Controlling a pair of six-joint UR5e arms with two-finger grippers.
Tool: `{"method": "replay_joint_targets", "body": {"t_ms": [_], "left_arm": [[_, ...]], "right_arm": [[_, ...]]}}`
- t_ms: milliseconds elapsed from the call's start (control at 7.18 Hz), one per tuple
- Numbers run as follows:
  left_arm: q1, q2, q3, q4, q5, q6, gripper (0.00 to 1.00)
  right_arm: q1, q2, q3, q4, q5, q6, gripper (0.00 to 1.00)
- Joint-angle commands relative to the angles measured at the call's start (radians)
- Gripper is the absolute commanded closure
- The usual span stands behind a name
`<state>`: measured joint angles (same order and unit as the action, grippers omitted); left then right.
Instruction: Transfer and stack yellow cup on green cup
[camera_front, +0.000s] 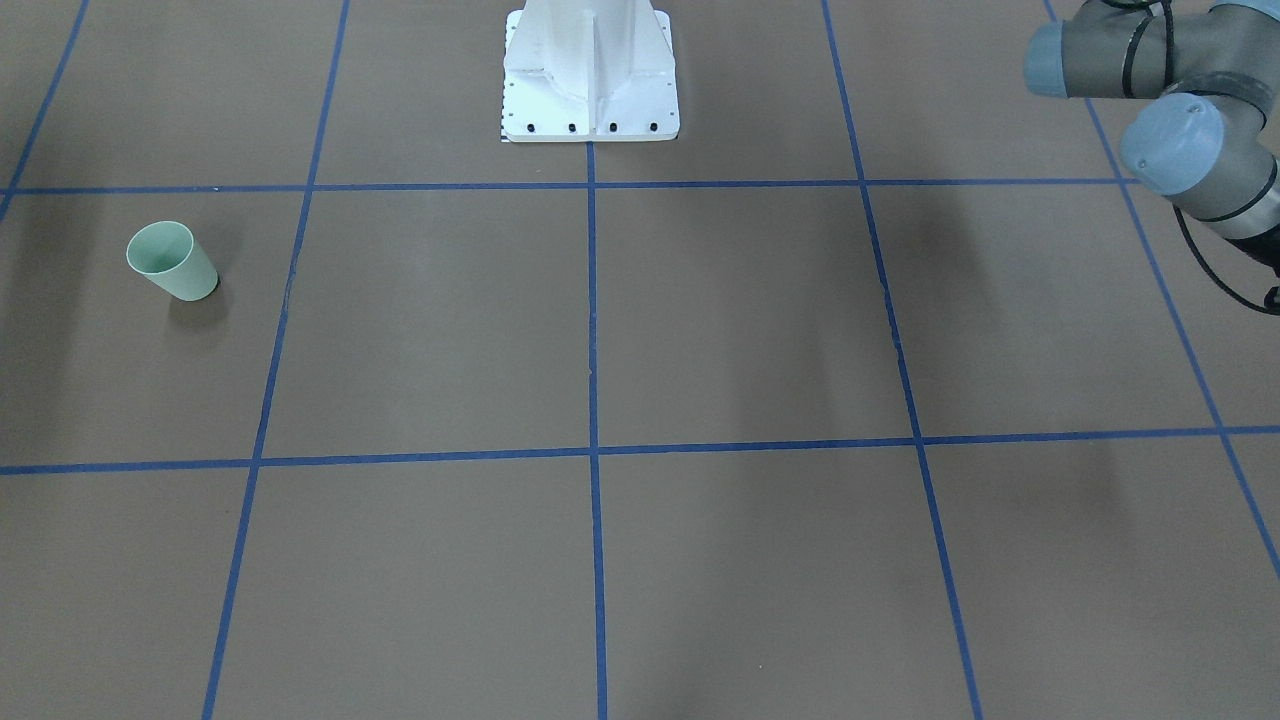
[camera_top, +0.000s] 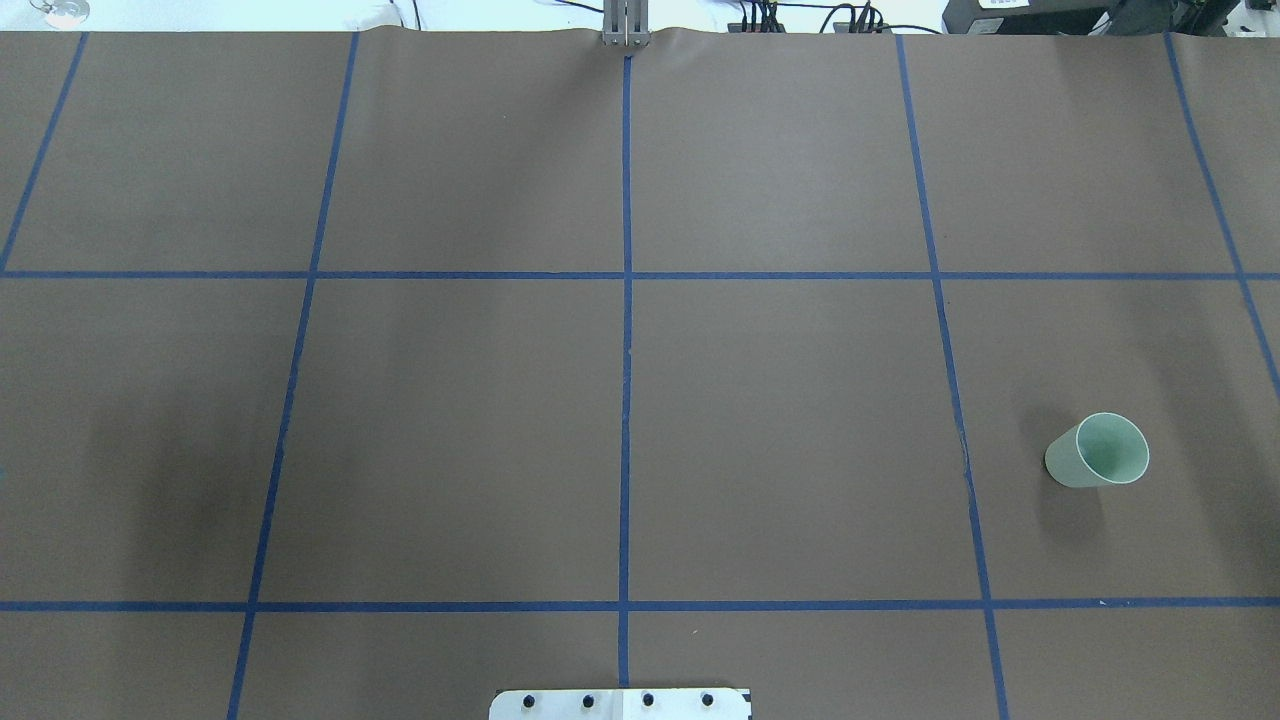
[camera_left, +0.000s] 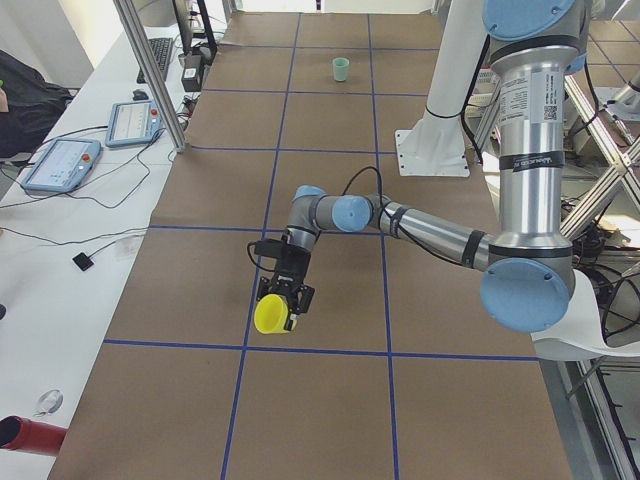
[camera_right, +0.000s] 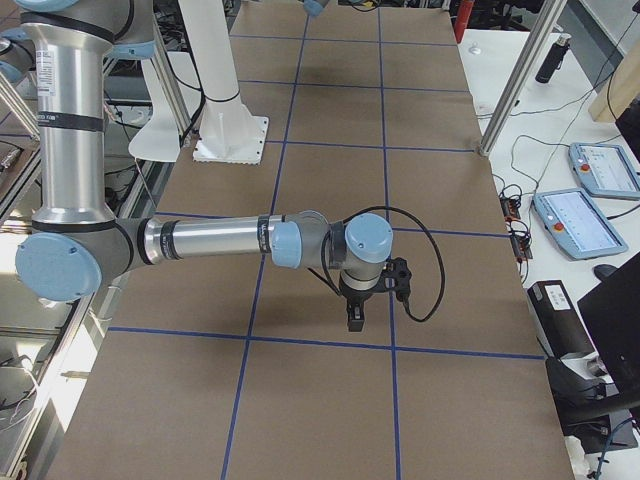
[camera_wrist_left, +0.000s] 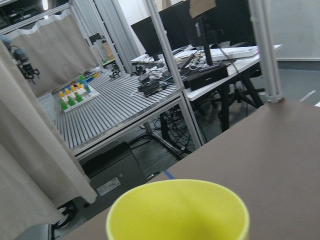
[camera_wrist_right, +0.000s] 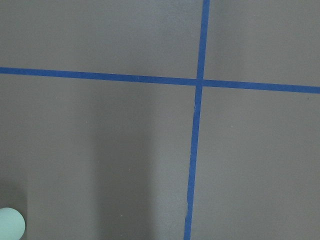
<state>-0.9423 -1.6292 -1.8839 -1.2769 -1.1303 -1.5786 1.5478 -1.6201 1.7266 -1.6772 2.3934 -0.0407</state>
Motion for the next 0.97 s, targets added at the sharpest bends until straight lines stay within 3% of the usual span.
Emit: {"method": "replay_joint_targets", "body": {"t_ms": [0,278,418,557,696,835], "left_arm": [[0.031,-0.191,0.018,-0.009,0.001,0.061,1.00],[0.138,-0.379,0.037,-0.056,-0.008,0.058,1.00],[0.220,-0.409,0.046,-0.205,-0.008,0.096,1.00],[0.264,-0.415,0.083,-0.378,-0.008,0.252,1.00],[0.275,-0.416,0.135,-0.614,-0.016,0.376,1.00],[0.316,-0.409,0.203,-0.856,-0.084,0.452,1.00]], "right_arm": [[0.000,0.003,-0.002,0.001,0.001,0.002,0.00],[0.000,0.032,0.011,0.001,0.003,-0.007,0.00],[0.000,0.031,0.024,0.001,0.001,-0.004,0.00],[0.000,0.031,0.036,0.001,0.004,0.019,0.00],[0.000,0.043,0.044,0.001,0.009,0.034,0.00],[-0.008,0.087,0.079,-0.010,-0.006,0.032,0.00]]}}
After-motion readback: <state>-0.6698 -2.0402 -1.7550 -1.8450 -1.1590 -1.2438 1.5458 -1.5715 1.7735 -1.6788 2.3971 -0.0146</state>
